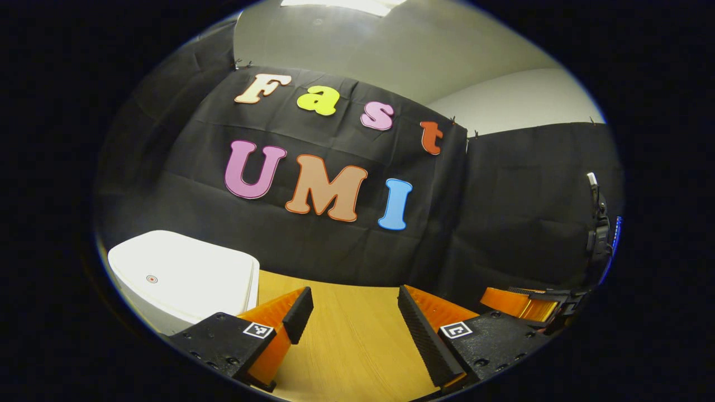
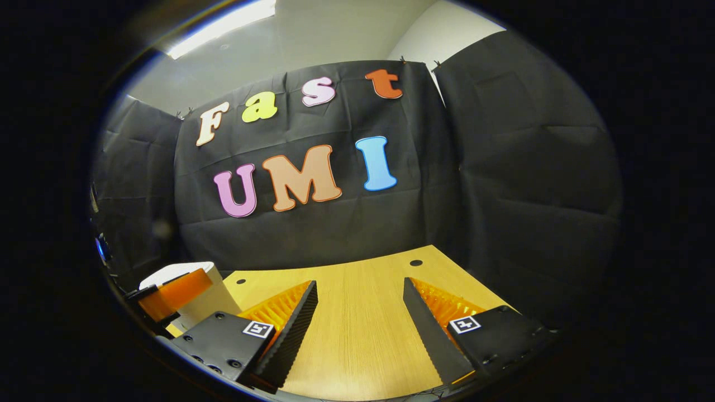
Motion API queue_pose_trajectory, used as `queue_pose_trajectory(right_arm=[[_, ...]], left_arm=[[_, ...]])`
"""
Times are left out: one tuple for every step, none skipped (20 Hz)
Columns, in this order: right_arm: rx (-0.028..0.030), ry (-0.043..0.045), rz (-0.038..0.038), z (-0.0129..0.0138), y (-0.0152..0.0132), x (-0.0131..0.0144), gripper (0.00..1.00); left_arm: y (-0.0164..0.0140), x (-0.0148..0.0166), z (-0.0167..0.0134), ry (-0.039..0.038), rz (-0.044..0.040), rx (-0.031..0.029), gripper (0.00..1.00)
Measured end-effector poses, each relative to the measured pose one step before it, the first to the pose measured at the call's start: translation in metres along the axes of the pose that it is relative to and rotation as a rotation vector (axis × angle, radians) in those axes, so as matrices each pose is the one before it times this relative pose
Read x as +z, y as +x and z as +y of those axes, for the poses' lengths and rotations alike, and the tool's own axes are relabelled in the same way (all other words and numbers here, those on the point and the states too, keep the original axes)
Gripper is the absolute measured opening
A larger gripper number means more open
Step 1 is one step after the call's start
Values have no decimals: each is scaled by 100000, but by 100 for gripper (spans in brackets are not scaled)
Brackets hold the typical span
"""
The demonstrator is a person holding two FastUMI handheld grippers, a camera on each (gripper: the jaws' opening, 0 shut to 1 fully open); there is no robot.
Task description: Press the lid of the desktop garbage bin to open it, pick up the crumpled paper on the desktop and throw it into the bin, then pick up the pop can on the desktop and drop it into the bin, and finally close the garbage bin lid.
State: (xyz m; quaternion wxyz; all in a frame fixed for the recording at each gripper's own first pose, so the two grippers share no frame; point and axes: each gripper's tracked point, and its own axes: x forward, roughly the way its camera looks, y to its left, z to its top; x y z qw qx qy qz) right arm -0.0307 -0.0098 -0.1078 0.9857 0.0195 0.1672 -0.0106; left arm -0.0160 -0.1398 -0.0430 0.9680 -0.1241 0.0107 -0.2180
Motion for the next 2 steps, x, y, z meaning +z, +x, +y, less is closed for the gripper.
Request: queue_pose_trajectory(right_arm=[[-856,80,-35,48,-318,-74,98],[-915,-95,19,57,-364,-190,98]], left_arm=[[-102,81,-108,365,168,-1177,92],[-165,-75,-115,280,16,-1113,92]])
